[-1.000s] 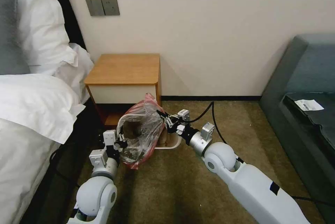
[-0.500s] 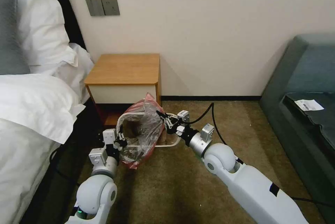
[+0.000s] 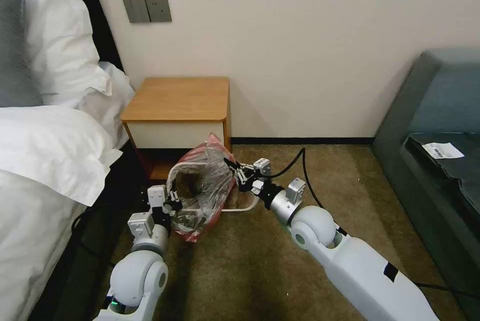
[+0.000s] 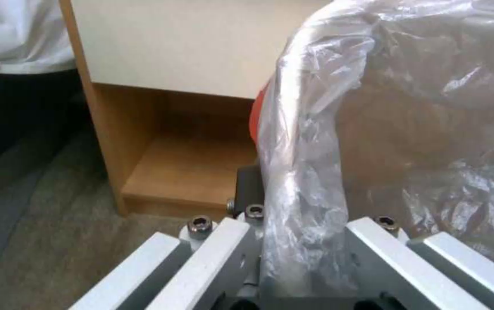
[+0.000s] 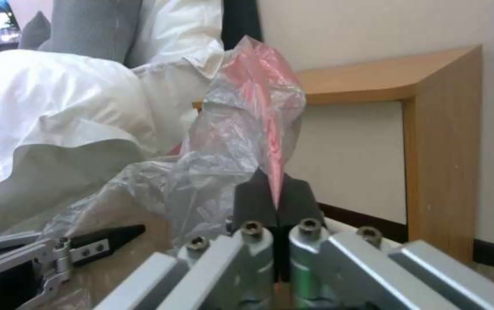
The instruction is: Pick up the garbage bag from the table and place it over the trash can.
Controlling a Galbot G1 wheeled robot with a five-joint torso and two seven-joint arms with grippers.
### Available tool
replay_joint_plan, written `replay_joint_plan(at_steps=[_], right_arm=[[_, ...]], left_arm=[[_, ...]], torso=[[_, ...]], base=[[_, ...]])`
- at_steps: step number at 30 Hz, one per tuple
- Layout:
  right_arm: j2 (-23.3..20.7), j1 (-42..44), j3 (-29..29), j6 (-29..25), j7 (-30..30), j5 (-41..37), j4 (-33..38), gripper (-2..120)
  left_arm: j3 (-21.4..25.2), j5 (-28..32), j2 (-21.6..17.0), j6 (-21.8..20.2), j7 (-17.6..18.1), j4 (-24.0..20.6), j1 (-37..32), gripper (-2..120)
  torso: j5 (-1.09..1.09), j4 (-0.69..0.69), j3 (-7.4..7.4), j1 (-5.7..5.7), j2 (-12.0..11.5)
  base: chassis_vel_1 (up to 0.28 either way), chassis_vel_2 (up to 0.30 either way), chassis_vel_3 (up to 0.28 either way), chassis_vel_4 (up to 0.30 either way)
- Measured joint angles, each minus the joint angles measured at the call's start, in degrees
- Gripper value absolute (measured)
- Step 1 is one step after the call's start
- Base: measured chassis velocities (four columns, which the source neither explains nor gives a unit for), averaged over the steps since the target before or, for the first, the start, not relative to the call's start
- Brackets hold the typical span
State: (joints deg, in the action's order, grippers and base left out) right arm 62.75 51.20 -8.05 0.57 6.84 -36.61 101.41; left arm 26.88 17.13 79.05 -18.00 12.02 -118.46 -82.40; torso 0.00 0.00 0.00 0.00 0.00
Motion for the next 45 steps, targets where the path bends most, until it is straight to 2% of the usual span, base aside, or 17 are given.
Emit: replay_joint_plan(at_steps=[4, 9, 11, 13, 25, 45], right_arm=[[0.05, 0.0, 0.0, 0.0, -0.15, 0.11, -0.01, 0], [0.02, 0.07, -0.19, 0.14, 0.09, 0.34, -0.02, 13], [0.02, 0.14, -0.21, 0.03, 0.18, 0.46, 0.01, 10], [-0.09, 0.25, -0.25, -0.13, 0.2, 0.53, 0.14, 0], [-0.47, 0.97, 0.31, -0.75, 0.11, 0.54, 0.93, 0], [-3.98, 3.8, 7.09, -4.06, 1.71, 1.41, 0.2, 0]], left_arm=[[-0.02, 0.03, -0.07, 0.0, 0.04, 0.1, -0.01, 0], [-0.04, 0.09, -0.1, 0.0, 0.12, 0.1, -0.01, 0], [-0.04, 0.12, -0.15, 0.01, 0.16, 0.13, 0.0, 0], [-0.04, 0.25, -0.25, 0.02, 0.24, 0.18, 0.0, 0], [0.2, 0.9, -0.36, 0.02, 0.61, 0.52, 0.71, 0], [1.23, 4.64, -0.34, -0.09, 1.06, -1.67, 0.36, 0]], torso=[[0.0, 0.0, 0.0, 0.0, 0.0], [0.0, 0.01, 0.0, 0.0, 0.0], [0.0, 0.0, 0.0, 0.0, 0.0], [0.0, 0.0, 0.0, 0.0, 0.0], [0.0, 0.0, 0.0, 0.0, 0.0], [0.01, 0.0, 0.0, 0.0, 0.0]], base=[[0.0, 0.0, 0.0, 0.0], [0.0, 0.0, 0.0, 0.0], [0.0, 0.0, 0.0, 0.0], [0.0, 0.0, 0.0, 0.0], [0.0, 0.0, 0.0, 0.0], [0.0, 0.0, 0.0, 0.0]])
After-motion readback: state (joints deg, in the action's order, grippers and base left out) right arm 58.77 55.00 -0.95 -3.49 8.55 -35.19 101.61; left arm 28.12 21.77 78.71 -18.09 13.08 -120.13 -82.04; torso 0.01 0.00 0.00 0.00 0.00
